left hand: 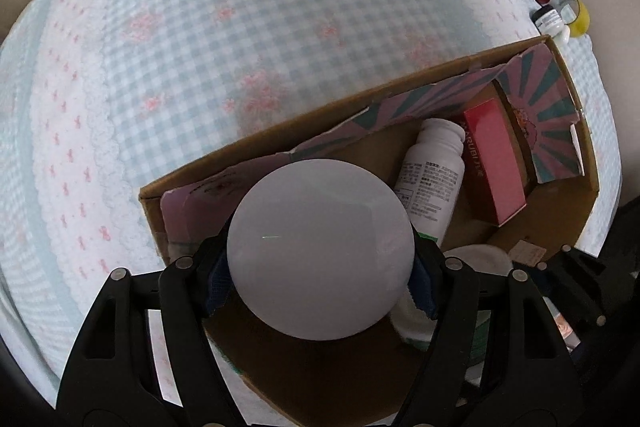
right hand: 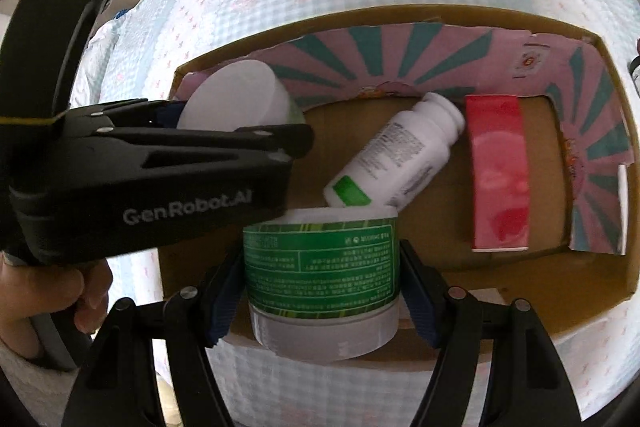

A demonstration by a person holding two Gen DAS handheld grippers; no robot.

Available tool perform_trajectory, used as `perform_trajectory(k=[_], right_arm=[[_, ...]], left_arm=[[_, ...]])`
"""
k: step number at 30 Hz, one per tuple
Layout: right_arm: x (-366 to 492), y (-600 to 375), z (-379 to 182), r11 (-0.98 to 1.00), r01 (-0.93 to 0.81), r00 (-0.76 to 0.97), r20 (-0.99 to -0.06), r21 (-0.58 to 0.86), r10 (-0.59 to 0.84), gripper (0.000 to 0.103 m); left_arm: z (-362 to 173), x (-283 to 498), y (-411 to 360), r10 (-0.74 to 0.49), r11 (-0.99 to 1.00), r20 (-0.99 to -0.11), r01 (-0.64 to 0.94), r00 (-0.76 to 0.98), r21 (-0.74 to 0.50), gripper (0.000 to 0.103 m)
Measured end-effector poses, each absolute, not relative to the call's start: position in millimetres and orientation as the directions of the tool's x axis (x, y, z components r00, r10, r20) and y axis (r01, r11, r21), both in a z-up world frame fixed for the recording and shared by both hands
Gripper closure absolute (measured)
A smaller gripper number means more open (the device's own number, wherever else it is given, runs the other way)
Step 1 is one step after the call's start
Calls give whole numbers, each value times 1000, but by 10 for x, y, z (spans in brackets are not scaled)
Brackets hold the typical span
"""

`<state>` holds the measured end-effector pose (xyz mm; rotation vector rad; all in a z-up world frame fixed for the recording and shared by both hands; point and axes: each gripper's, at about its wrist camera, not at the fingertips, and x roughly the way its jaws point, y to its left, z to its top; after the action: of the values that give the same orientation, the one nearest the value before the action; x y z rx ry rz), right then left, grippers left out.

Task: Organize rigid objects
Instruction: 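Lower both items into the box beside the bottle and open both tools, then lift both tools away from the box toward the remaining tin and tape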

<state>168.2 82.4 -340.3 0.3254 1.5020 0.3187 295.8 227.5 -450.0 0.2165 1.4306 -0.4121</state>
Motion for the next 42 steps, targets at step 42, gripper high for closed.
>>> perform_trajectory(k=[42], right_arm=[[1130,2,-1138,976,-78,361,-906,205,220,0]], left_arm=[[-1893,1805,2505,-143,970,-838,241,526,-14,0]])
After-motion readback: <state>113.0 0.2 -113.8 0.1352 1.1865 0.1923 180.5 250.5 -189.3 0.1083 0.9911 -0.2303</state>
